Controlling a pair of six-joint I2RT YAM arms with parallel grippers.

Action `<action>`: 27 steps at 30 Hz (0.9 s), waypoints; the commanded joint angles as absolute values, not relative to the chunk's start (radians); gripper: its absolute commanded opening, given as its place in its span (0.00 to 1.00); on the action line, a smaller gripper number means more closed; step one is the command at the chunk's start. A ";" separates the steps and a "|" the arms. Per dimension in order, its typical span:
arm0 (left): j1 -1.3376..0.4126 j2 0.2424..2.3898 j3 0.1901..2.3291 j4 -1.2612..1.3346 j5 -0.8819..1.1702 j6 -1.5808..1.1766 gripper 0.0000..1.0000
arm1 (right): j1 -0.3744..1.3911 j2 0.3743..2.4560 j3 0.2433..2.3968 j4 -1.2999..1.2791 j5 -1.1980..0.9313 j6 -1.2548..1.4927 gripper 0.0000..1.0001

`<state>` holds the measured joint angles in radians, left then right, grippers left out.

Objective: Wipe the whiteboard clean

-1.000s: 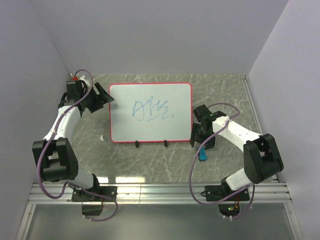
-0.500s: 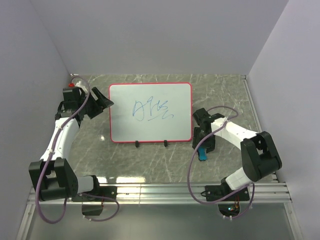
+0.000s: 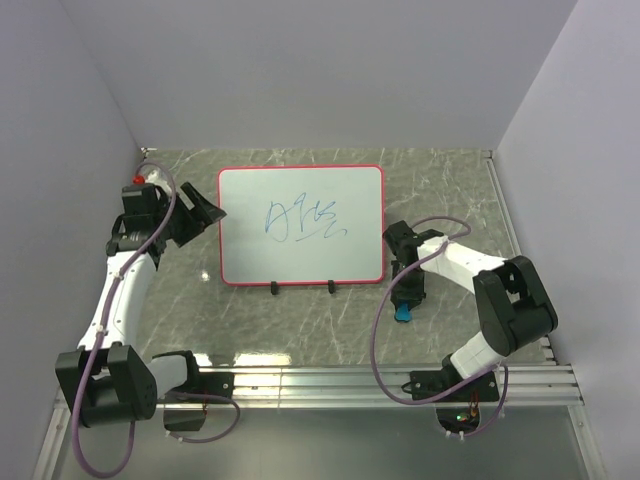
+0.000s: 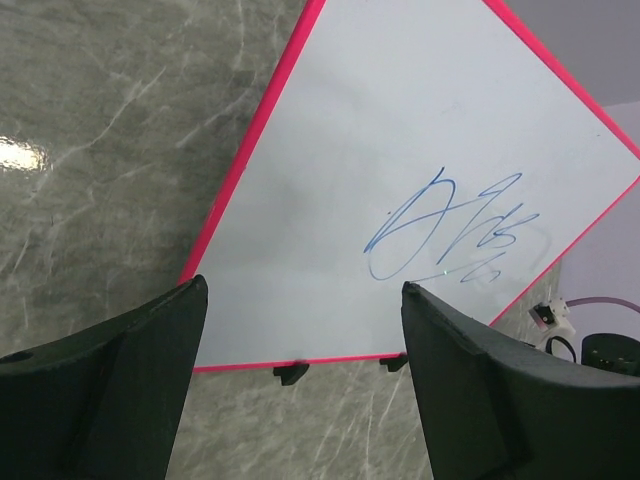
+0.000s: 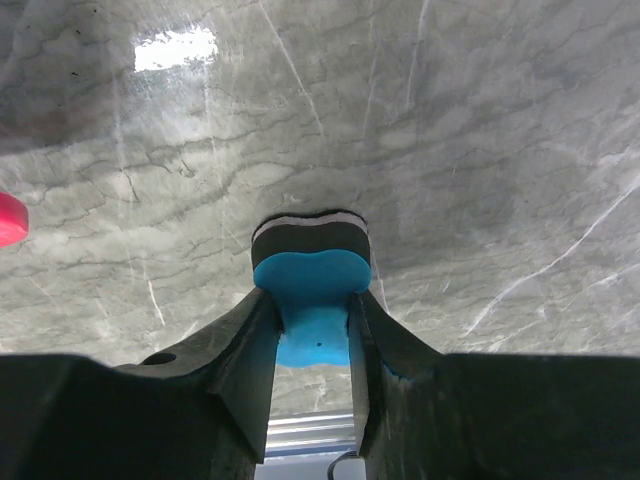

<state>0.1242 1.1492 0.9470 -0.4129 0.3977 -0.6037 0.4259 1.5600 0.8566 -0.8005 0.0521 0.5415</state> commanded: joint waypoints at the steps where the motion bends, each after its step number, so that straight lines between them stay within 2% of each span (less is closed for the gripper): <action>1: 0.120 1.132 0.927 -0.402 0.422 -0.600 0.84 | 0.437 1.554 0.871 -0.798 0.060 0.538 0.16; 3: 0.120 1.134 0.902 -0.371 0.471 -0.563 0.82 | 0.437 1.552 0.884 -0.808 0.051 0.535 0.08; 4: 0.120 1.132 0.879 -0.341 0.482 -0.551 0.78 | 0.439 1.551 0.902 -0.825 0.045 0.535 0.00; 8: 0.121 1.128 0.842 -0.263 0.489 -0.502 0.77 | 0.439 1.519 0.962 -0.857 0.014 0.538 0.00; 15: 0.153 1.172 0.824 -0.120 0.640 -0.413 0.78 | 0.443 1.451 1.178 -1.008 0.060 0.543 0.00; 16: 0.175 1.190 0.825 -0.097 0.682 -0.416 0.76 | 0.443 1.445 1.202 -1.052 0.067 0.543 0.00; 22: 0.224 1.354 0.873 0.038 0.709 -0.414 0.74 | 0.442 1.448 1.386 -1.184 0.121 0.531 0.00; 27: 0.222 1.564 0.928 0.241 0.819 -0.524 0.73 | 0.445 1.476 1.489 -1.209 0.123 0.578 0.00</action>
